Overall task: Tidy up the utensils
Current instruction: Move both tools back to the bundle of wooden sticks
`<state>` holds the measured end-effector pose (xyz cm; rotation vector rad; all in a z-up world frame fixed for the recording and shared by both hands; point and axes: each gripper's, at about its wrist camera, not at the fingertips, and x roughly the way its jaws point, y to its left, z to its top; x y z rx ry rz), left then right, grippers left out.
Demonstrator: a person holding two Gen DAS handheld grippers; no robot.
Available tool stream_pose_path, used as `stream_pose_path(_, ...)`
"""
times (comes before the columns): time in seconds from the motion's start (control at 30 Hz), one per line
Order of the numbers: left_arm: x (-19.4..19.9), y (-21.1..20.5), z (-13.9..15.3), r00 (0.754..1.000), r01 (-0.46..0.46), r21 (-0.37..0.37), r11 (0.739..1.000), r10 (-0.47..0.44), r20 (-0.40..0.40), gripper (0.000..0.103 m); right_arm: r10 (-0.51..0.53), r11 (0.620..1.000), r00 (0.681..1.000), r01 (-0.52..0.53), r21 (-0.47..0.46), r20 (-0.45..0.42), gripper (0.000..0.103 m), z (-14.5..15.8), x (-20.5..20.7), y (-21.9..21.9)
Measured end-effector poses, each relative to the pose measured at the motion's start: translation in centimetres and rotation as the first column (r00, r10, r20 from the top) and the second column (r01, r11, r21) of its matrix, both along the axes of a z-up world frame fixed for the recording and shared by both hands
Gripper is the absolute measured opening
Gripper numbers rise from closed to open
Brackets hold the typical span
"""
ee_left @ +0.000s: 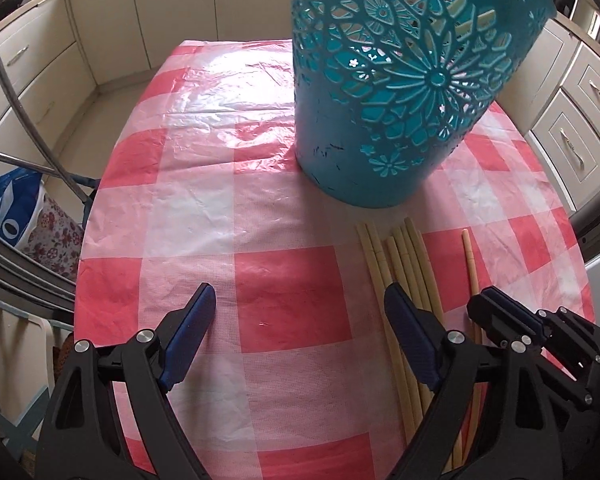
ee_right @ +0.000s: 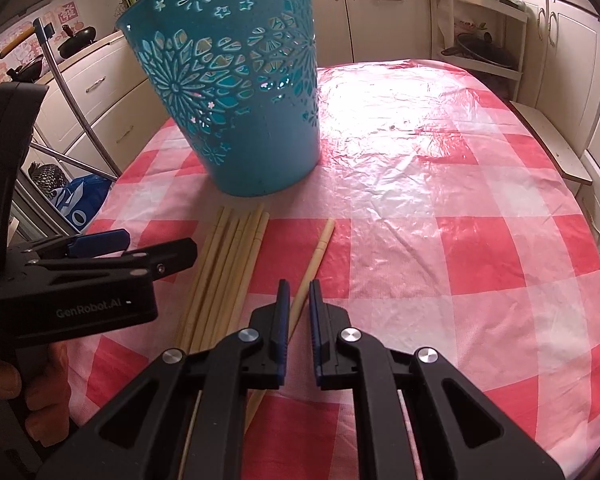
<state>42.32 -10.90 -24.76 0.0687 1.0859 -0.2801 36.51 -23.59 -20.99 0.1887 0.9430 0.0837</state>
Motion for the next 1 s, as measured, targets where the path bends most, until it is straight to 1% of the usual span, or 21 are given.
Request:
stream_pose_path(0.17, -0.3, -0.9, 0.0, 1.000, 0.009, 0.028, 1.000, -0.010, 0.010, 0.082, 0.003, 1.000, 1.000, -0.003, 0.001, 0.000, 0.010, 0.0, 0.0, -0.1)
stream_pose_path(0.5, -0.3, -1.1, 0.1, 1.000, 0.017, 0.055, 0.998, -0.019, 0.023, 0.083, -0.014, 1.000, 1.000, 0.014, -0.003, 0.000, 0.010, 0.0, -0.1, -0.4)
stream_pose_path(1.0, 0.0, -1.0, 0.1, 1.000, 0.019, 0.045, 0.999, -0.020, 0.009, 0.083, -0.033, 0.999, 0.999, 0.033, 0.004, -0.001, 0.013, 0.0, 0.0, -1.1)
